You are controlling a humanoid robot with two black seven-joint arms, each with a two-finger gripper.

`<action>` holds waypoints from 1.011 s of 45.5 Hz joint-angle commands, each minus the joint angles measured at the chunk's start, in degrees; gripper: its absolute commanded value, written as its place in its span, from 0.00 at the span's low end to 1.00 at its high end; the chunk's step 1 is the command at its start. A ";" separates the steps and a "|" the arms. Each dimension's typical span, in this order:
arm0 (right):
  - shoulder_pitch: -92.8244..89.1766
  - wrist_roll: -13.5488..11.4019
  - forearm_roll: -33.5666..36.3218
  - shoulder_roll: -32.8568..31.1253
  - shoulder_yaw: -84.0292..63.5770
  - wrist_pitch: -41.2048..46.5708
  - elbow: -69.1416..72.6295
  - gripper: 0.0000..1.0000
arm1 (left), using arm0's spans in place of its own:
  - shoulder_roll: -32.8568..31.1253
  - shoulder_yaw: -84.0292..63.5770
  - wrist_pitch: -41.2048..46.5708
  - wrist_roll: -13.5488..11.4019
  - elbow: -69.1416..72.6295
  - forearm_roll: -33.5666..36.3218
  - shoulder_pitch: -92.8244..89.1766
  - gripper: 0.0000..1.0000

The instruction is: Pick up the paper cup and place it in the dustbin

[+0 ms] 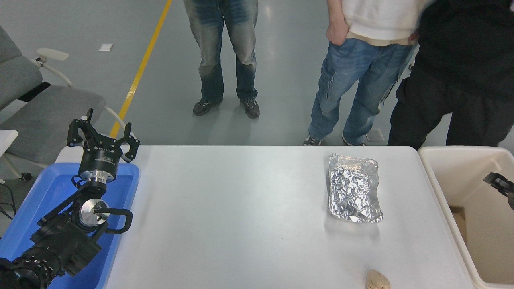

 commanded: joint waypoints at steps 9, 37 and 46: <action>35.42 -0.03 0.53 4.06 -15.96 20.53 25.66 1.00 | 0.00 0.00 0.00 0.00 -0.03 0.00 0.00 0.99; 59.78 0.06 0.44 23.84 -15.43 50.27 25.49 1.00 | 0.00 0.09 0.00 0.00 -0.03 0.00 0.00 0.99; 60.13 0.06 0.62 24.19 -14.91 50.27 25.58 1.00 | 0.00 0.09 0.00 0.00 0.06 0.00 0.00 0.99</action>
